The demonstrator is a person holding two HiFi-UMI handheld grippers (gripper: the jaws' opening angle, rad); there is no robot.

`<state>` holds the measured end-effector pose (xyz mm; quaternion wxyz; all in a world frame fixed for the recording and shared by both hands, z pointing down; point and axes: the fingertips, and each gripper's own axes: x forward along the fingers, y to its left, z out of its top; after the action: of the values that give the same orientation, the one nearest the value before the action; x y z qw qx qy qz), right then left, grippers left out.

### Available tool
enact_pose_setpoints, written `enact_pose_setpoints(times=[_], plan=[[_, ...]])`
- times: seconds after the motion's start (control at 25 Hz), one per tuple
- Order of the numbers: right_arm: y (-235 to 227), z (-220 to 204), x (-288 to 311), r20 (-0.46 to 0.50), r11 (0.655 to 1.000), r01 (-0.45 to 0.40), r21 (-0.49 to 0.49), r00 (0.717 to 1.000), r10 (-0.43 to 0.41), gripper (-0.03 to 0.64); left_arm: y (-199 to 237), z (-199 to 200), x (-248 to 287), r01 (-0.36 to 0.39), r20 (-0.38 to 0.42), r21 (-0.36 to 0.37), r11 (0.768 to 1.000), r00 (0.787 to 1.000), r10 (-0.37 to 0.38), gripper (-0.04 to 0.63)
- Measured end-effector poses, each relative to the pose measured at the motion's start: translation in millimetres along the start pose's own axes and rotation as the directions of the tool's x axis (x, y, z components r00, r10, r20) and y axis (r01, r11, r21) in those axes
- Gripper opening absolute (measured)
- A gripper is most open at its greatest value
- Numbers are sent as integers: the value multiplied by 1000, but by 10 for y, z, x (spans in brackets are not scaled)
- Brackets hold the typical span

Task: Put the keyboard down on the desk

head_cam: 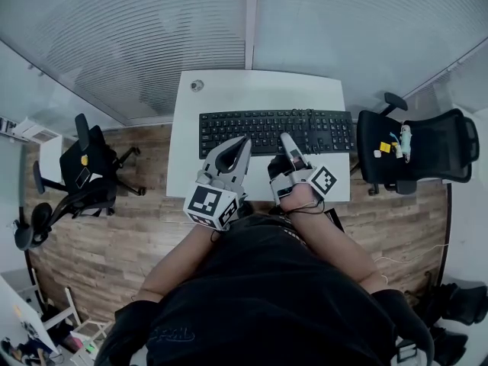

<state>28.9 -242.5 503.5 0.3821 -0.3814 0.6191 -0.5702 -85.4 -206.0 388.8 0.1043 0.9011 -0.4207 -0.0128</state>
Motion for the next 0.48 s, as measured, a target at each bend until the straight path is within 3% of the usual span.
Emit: enact_pose_setpoints(times=[0.48], plan=[[-116, -41, 269, -33, 1000, 6, 8, 999, -5, 86, 247, 26, -70, -64, 7, 3, 998, 998, 64, 14]])
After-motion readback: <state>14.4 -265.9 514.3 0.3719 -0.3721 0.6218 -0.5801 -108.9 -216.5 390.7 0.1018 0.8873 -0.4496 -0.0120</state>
